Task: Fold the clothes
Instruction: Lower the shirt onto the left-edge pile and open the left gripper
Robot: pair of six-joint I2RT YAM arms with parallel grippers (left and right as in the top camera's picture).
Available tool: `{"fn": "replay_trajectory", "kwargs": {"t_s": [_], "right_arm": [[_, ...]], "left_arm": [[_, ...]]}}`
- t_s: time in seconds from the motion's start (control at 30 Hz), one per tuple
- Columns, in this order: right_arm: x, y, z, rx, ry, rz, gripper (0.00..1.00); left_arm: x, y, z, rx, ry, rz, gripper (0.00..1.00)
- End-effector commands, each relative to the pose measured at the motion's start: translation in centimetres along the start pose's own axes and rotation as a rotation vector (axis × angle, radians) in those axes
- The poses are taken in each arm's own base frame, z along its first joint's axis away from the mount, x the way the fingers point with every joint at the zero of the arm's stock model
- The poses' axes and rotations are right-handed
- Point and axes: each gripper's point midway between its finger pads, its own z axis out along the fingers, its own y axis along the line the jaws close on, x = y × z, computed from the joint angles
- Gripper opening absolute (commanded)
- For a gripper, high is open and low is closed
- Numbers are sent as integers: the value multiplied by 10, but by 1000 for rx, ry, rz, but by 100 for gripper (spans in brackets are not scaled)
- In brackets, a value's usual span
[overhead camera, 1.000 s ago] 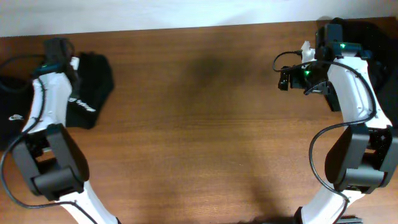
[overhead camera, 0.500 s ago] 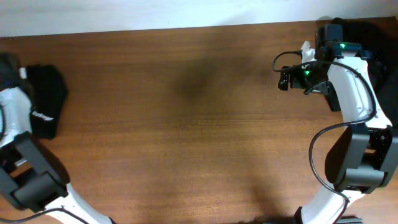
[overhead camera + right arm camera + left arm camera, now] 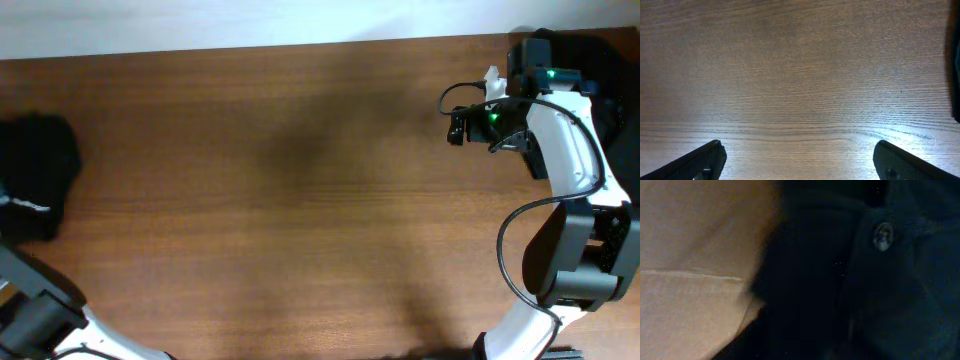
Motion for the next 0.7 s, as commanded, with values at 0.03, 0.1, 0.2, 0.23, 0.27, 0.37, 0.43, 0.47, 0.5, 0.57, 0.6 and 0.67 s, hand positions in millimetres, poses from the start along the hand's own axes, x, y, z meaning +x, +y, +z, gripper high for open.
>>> {"fn": "replay_trajectory", "kwargs": {"t_s": [0.03,0.1,0.2,0.23,0.27,0.37,0.43,0.47,0.5,0.57,0.6,0.67], "right_arm": [[1,0,-1,11,-1,4,98],[1,0,-1,11,-1,4,99],[1,0,-1,11,-1,4,99],[1,0,-1,11,-1,4,99],[1,0,-1,11,-1,4,99],[1,0,-1,11,-1,4,99],[1,0,-1,11,-1,4,99],[1,0,-1,11,-1,4,98],[1,0,-1,11,-1,4,99],[1,0,-1,11,-1,4,99],[1,0,-1,11,-1,4,99],[1,0,-1,11,-1,4,99]], "left_arm": [[-17,2,-12,68,-82,-76,99],[-19,3,-12,66,-88,-81,99],[-28,9,-18,49,-123,-88,99],[-33,12,-24,43,-142,-91,99],[-38,14,-32,38,-161,-102,99],[-56,8,-55,100,-232,-137,98],[-67,-8,-68,192,-279,-151,80],[-71,-19,-73,246,-297,-142,57],[-74,-29,-76,288,-307,-133,36],[-73,-45,-77,341,-299,-120,13],[-72,-50,-75,347,-284,-126,10],[-68,-59,-65,344,-250,-151,10]]}}
